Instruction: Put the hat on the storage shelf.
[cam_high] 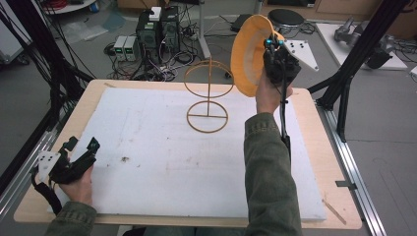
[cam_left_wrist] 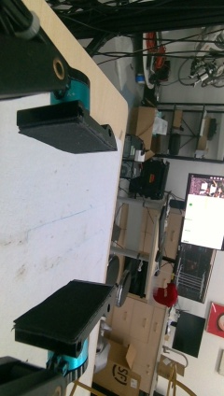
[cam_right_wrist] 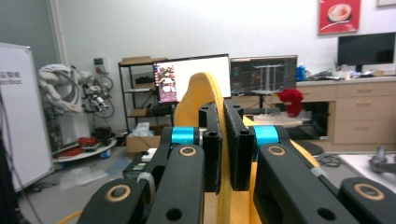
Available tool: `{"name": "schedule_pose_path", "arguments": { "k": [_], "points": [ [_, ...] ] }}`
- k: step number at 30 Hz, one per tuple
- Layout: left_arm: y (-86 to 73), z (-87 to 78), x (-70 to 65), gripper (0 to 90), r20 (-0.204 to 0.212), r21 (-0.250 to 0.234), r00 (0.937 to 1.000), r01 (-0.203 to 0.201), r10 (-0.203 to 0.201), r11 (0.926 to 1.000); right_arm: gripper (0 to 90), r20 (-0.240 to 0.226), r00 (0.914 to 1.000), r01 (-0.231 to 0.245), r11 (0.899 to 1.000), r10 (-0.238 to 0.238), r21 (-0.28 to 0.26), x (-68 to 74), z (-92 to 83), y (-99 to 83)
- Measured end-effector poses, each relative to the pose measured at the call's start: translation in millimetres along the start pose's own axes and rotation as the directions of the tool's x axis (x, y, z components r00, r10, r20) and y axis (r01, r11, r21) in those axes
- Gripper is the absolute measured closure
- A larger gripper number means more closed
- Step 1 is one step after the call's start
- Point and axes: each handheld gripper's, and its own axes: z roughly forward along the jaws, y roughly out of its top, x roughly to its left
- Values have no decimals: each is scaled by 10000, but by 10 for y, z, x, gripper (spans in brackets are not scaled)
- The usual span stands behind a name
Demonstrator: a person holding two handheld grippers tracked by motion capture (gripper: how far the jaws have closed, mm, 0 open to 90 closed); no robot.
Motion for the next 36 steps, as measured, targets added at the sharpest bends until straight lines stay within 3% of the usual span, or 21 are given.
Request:
{"name": "schedule_pose_path", "arguments": {
  "k": [6,12,15,22,29,32,34,35,36],
  "points": [
    [3,-4,11,263,-31,-42,9999,97,-97,9999,861,-297,9992,-279,9996,278,-20,112,33,-9],
    [4,-3,11,264,-67,-108,9999,153,-154,9998,860,-1022,9947,72,10000,-75,-33,386,71,36],
    [11,-12,13,265,-101,-174,9998,162,-163,9997,860,-1114,9936,204,9998,-203,-5,455,84,30],
    [5,9,33,266,-94,-198,9993,356,-358,9992,860,-1569,9874,-193,9998,202,73,642,107,3],
    [7,18,32,267,-81,-215,9993,359,-361,9991,860,-1968,9803,-155,9997,184,162,866,128,-33],
    [6,23,37,267,-92,-246,9991,403,-405,9989,860,-2178,9760,17,9997,32,224,994,139,-70],
    [6,23,42,270,-79,-251,9992,402,-404,9989,859,-2320,9716,547,9981,-465,290,1116,151,-116],
    [8,20,45,270,-57,-244,9991,415,-416,9988,859,-2320,9716,547,9981,-465,290,1116,151,-116],
    [9,19,45,273,-64,-257,9992,384,-386,9989,859,-2381,9667,1042,9940,-932,341,1215,163,-161]
  ]
}}
